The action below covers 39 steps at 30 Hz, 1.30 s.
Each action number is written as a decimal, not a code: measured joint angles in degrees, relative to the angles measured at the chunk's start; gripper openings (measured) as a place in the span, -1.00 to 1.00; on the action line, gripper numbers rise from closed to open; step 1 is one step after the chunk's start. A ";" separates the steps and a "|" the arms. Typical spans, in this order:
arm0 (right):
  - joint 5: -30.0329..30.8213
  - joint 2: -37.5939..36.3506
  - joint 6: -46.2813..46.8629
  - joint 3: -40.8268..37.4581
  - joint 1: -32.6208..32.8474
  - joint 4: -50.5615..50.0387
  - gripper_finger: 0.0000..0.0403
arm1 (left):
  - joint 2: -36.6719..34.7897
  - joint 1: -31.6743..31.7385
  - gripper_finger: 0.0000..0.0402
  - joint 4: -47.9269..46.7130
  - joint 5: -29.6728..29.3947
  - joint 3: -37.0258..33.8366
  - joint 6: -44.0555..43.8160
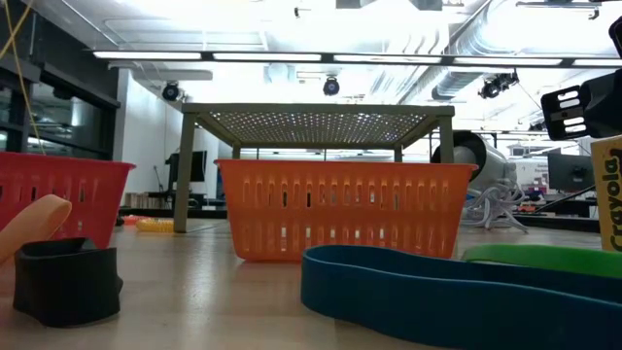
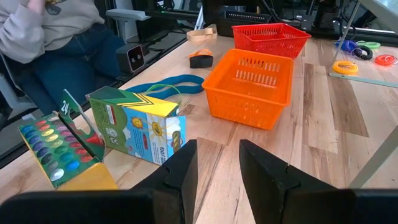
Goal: Pick & Place Office Desk Supplies
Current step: Put the white rubber band into the black bin
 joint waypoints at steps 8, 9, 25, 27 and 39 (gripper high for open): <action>0.01 0.01 0.01 -0.02 -0.02 0.00 -0.47 | 1.48 0.09 -0.65 -0.07 -0.05 0.00 -1.17; 0.02 0.01 0.01 -0.02 -0.02 0.00 -0.47 | 1.77 0.09 -0.65 0.00 -0.04 0.00 -1.17; 0.02 0.01 -0.01 0.00 -0.02 0.02 -0.47 | 2.97 -0.65 -0.65 -1.72 1.20 0.00 -2.36; 0.00 0.00 0.01 -0.01 -0.01 0.01 -0.47 | 2.98 -0.99 -0.65 -1.71 1.16 -0.02 -2.37; 0.01 0.01 0.00 -0.01 -0.01 0.02 -0.47 | 4.25 -1.47 -0.65 -1.71 -0.02 -0.07 -2.37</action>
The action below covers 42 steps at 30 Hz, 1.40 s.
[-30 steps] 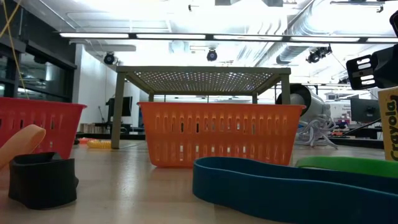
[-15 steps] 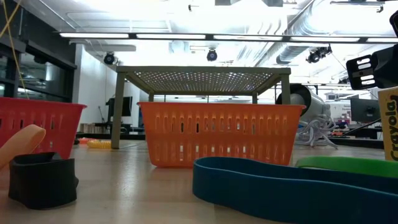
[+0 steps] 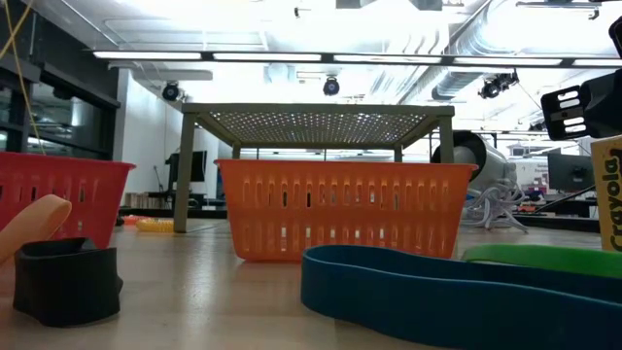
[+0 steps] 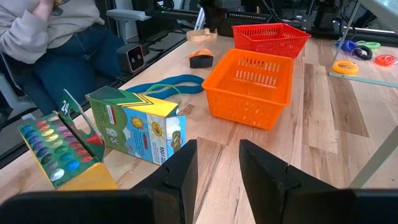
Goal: Pick & Place Office Desk Supplies
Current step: Put the white rubber band into the black bin
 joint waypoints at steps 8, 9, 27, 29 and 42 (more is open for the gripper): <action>0.01 -0.02 0.01 0.01 0.01 -0.02 -0.47 | 0.12 0.29 -0.65 0.05 0.02 0.00 0.02; -0.01 0.00 -0.01 0.01 0.01 -0.02 -0.47 | 0.12 0.29 -0.65 0.07 0.02 0.00 0.00; -0.01 0.00 0.00 0.01 0.00 -0.01 -0.47 | 0.12 0.29 -0.98 0.67 0.46 0.00 -0.25; -0.01 -0.02 0.00 -0.01 0.01 0.00 -0.47 | 0.12 0.29 -0.99 0.68 0.46 0.00 -0.28; 0.01 0.00 0.01 -0.01 -0.01 -0.02 -0.47 | 0.12 0.29 -0.99 -0.20 0.44 2.28 -1.07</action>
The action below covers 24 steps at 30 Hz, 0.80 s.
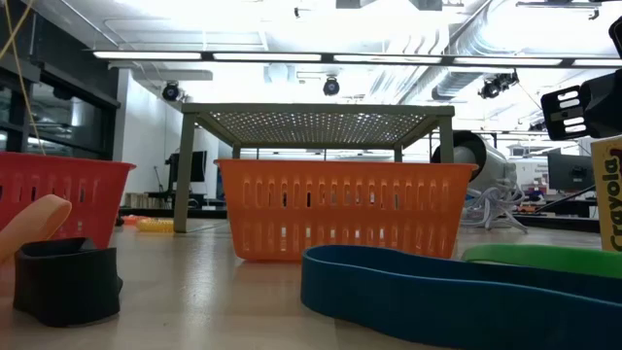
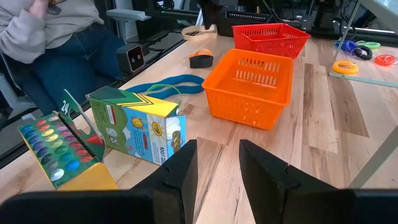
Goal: Pick & Place Office Desk Supplies
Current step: Put the white rubber band into the black bin
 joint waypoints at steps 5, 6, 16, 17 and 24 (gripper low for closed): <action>-0.01 -0.02 -0.02 0.00 0.00 0.02 -0.47 | 0.00 0.67 -0.99 -3.25 -0.33 4.36 0.00; 0.00 -0.02 0.00 0.01 0.02 -0.01 -0.47 | -0.10 0.87 -0.99 -4.26 -0.41 5.44 0.00; 0.00 -0.02 -0.02 0.02 0.00 0.00 -0.47 | -5.80 2.88 -1.00 -9.65 -3.49 14.08 1.06; 0.00 -0.02 0.00 0.02 0.02 0.01 -0.47 | -6.79 3.05 -1.00 -9.55 -3.52 14.29 0.96; 0.00 -0.02 0.00 -0.01 0.01 -0.01 -0.47 | -12.62 3.46 -1.00 -9.85 -3.66 14.37 -0.70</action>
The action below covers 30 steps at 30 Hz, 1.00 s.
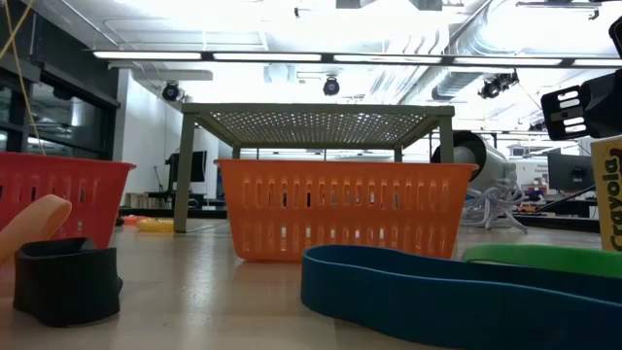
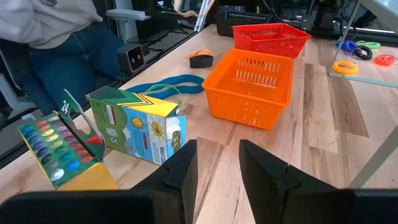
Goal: Pick & Place Office Desk Supplies
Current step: Put the white rubber band into the black bin
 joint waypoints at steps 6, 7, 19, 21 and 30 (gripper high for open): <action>0.00 0.01 0.00 0.02 0.00 0.00 -0.47 | -2.59 -1.30 -1.00 -0.46 0.00 0.00 -0.14; -0.02 0.02 0.00 0.01 0.00 0.01 -0.47 | -2.73 -1.50 -1.00 -0.55 -0.12 0.00 -0.34; -0.01 0.02 0.00 0.00 -0.01 0.02 -0.47 | -3.16 -1.65 -1.00 -2.13 -1.41 -0.02 -3.64; -0.01 0.01 0.00 0.01 0.01 0.01 -0.47 | -3.16 -1.40 -1.00 -2.21 -2.26 -0.02 -4.16; 0.00 0.00 0.01 0.01 0.01 0.01 -0.47 | -3.14 1.89 -1.00 -3.28 -3.87 -0.04 -5.75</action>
